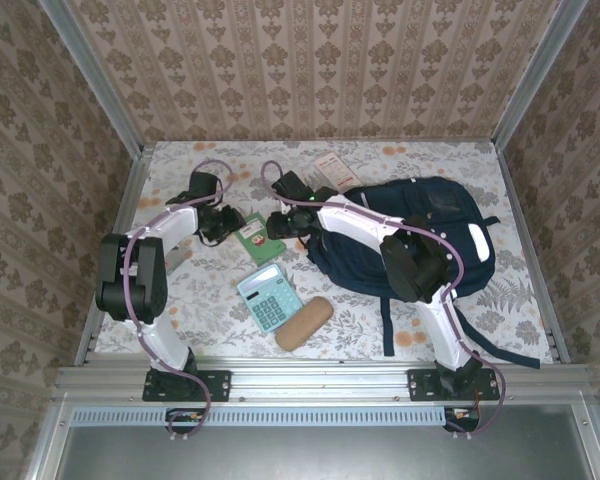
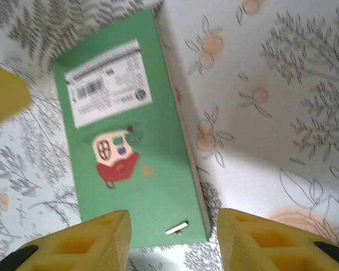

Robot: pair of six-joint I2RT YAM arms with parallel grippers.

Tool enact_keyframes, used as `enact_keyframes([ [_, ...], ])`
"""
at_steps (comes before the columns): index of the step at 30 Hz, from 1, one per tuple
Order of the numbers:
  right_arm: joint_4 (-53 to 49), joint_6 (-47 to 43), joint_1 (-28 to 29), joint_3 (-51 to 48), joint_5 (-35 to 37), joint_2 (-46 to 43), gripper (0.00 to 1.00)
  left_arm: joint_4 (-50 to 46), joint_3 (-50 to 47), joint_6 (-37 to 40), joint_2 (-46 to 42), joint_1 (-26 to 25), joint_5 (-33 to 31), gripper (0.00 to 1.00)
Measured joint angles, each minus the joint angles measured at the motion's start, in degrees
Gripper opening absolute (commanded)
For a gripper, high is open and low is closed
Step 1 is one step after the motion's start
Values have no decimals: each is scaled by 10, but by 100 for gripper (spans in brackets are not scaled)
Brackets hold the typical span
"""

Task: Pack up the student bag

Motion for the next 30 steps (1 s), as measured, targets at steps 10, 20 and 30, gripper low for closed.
enact_keyframes([
  [10, 25, 42, 0, -50, -14, 6, 49, -1, 43, 33, 29, 9, 24, 37],
  [20, 96, 157, 6, -160, -47, -48, 50, 13, 141, 60, 136, 21, 54, 37],
  [30, 131, 221, 28, -166, -67, -46, 50, 35, 119, 60, 158, 25, 68, 36],
])
